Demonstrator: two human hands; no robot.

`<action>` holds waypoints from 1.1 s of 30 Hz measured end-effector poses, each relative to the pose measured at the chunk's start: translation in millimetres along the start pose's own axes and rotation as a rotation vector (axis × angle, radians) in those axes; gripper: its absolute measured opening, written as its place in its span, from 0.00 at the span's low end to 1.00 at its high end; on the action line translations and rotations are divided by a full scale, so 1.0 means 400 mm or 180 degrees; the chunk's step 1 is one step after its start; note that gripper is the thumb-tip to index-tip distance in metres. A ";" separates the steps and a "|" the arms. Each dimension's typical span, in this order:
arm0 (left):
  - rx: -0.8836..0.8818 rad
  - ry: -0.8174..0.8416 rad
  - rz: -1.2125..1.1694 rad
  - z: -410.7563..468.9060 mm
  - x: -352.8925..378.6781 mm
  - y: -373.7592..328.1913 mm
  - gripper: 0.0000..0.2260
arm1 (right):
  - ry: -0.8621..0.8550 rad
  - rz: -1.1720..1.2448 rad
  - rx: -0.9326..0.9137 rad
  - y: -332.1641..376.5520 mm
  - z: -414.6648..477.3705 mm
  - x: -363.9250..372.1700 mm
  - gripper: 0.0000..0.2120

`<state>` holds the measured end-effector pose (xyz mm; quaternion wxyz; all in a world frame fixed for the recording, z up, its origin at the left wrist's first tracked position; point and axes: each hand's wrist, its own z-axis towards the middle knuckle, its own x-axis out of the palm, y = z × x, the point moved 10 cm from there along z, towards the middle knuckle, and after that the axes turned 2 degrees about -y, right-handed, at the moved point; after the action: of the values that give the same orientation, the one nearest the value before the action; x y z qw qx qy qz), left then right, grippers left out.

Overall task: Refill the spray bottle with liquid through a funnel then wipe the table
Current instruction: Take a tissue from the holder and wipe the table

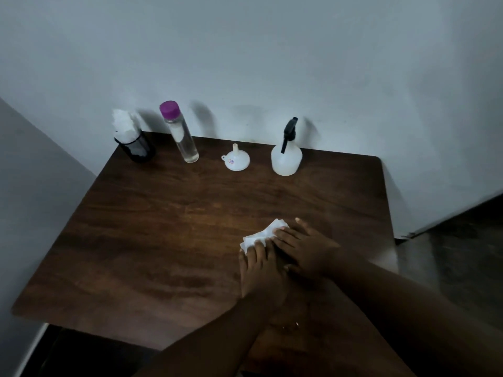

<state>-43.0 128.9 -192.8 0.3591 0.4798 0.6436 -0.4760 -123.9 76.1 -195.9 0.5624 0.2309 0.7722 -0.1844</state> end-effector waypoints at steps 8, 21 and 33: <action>0.0314 0.0094 0.0076 0.018 0.018 -0.148 0.40 | -0.0060 0.0205 0.0488 -0.085 -0.130 0.019 0.32; 0.1635 0.0344 0.0633 0.011 0.044 -0.200 0.33 | 0.0193 0.0536 0.1493 0.008 -0.219 0.064 0.38; 0.2337 0.0684 0.0915 0.014 0.018 -0.018 0.34 | 0.0277 0.0398 0.1486 0.188 -0.053 0.028 0.41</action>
<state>-52.0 125.1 -199.2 0.1576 0.7081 0.3912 -0.5663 -101.1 151.4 -202.2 0.4703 0.4097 0.7165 -0.3125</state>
